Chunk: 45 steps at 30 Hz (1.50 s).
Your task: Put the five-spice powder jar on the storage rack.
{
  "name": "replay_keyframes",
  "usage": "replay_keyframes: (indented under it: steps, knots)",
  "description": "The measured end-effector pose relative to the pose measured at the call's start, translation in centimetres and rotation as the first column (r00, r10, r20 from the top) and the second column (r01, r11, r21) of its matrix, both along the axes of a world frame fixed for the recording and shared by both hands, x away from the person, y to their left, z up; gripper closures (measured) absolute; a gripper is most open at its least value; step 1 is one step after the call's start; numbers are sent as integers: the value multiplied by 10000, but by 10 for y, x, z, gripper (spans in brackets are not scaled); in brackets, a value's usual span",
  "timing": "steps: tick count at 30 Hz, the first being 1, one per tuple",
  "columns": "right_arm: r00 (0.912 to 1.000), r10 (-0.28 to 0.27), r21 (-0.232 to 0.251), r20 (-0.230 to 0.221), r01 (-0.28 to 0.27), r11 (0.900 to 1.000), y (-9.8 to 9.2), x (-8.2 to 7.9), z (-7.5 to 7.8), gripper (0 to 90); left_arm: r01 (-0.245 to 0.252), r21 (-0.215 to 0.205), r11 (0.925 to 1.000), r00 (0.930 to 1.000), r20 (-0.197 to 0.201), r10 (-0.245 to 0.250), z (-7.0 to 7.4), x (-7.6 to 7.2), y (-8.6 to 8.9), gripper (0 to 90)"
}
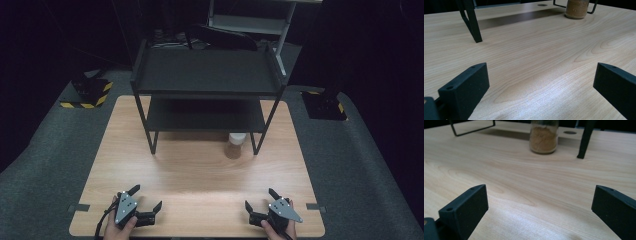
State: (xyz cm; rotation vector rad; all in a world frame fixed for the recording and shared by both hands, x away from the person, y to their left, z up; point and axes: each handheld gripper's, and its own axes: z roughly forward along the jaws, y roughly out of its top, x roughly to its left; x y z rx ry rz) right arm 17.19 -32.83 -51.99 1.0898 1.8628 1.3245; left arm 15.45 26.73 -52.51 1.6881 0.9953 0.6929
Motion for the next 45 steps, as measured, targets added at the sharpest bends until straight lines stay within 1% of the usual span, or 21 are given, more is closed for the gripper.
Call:
replay_keyframes:
  steps: [1, 4, 9, 15, 17, 19, 21, 22, 23, 24, 26, 28, 29, 31, 32, 35, 36, 38, 41, 44, 45]
  knots:
    - [9999, -37, 33, 107, 37, 10000, 0, -1, -2, 5, 12, -8, 10000, 10000, -13, -12, 0, 0, 0, 5]
    - [10000, -14, -80, 73, 15, 10000, 1, -1, 0, 5, 30, 12, 10000, 10000, 3, -30, 0, 0, 0, 5]
    - [9999, 6, 18, 125, -7, 10000, -1, -1, -2, 4, 120, 113, 9999, 9999, 33, -120, 1, 1, 1, 5]
    - [9999, 62, -157, -100, -64, 9999, 0, 2, 5, 5, 96, 54, 9999, 9999, 58, -96, 0, 0, 1, 5]
    - [9999, -89, -231, -48, 87, 9997, 2, 2, 10, 4, 102, 45, 9999, 9999, 76, -103, -1, -1, 1, 5]
    - [9997, -94, 98, 214, 91, 9999, 0, 4, 21, 5, 140, 68, 9999, 9999, 79, -140, 0, 0, 1, 5]
    - [9990, -139, 203, 416, 130, 9997, 1, 6, 31, 4, 118, 49, 9999, 9999, 74, -118, 0, 0, 1, 5]
    - [9990, -139, 203, 416, 130, 9997, 1, 6, 31, 4, 118, 49, 9999, 9999, 74, -118, 0, 0, 1, 5]
    - [9980, -94, 315, 623, 75, 9995, 2, 11, 43, 4, 121, 73, 9999, 9999, 60, -122, 0, 0, 1, 5]
    - [9980, -94, 315, 623, 75, 9995, 2, 11, 43, 4, 121, 73, 9999, 9999, 60, -122, 0, 0, 1, 5]
    - [9969, -38, 324, 790, 12, 9995, 6, 20, 58, 4, 127, 74, 9999, 9999, 55, -127, 0, 0, 2, 5]
    - [9964, -6, 310, 851, -20, 9995, 10, 27, 66, 4, 120, 67, 9999, 9999, 53, -120, 0, 0, 1, 5]
    - [9964, -6, 310, 851, -20, 9995, 10, 27, 66, 4, 120, 67, 9999, 9999, 53, -120, 0, 0, 1, 5]
    - [9959, 75, 136, 902, -88, 9999, 17, 38, 75, 4, 117, 70, 9999, 9999, 57, -117, 0, 0, 1, 5]
    - [9959, 75, 136, 902, -88, 9999, 17, 38, 75, 4, 117, 70, 9999, 9999, 57, -117, 0, 0, 1, 5]
    - [9965, 143, 102, 826, -151, 9998, 25, 50, 81, 4, 134, 71, 9999, 9999, 66, -134, 0, 0, 2, 5]
    - [9966, 197, 68, 798, -203, 9998, 30, 59, 83, 4, 133, 54, 9999, 9999, 59, -133, 0, 0, 1, 5]
    - [9972, 191, 32, 727, -194, 9998, 36, 68, 85, 4, 148, 65, 9999, 9999, 63, -149, 0, 0, 2, 5]
    - [9975, 182, -7, 687, -182, 9998, 41, 75, 86, 5, 159, 65, 9999, 9999, 63, -159, 0, 0, 2, 5]
    - [9984, 46, 80, 566, -51, 10000, 51, 92, 86, 5, 171, 60, 9998, 9998, 64, -171, 0, 0, 2, 5]
    - [9984, 46, 80, 566, -51, 10000, 51, 92, 86, 5, 171, 60, 9998, 9998, 59, -171, 0, 0, 2, 5]
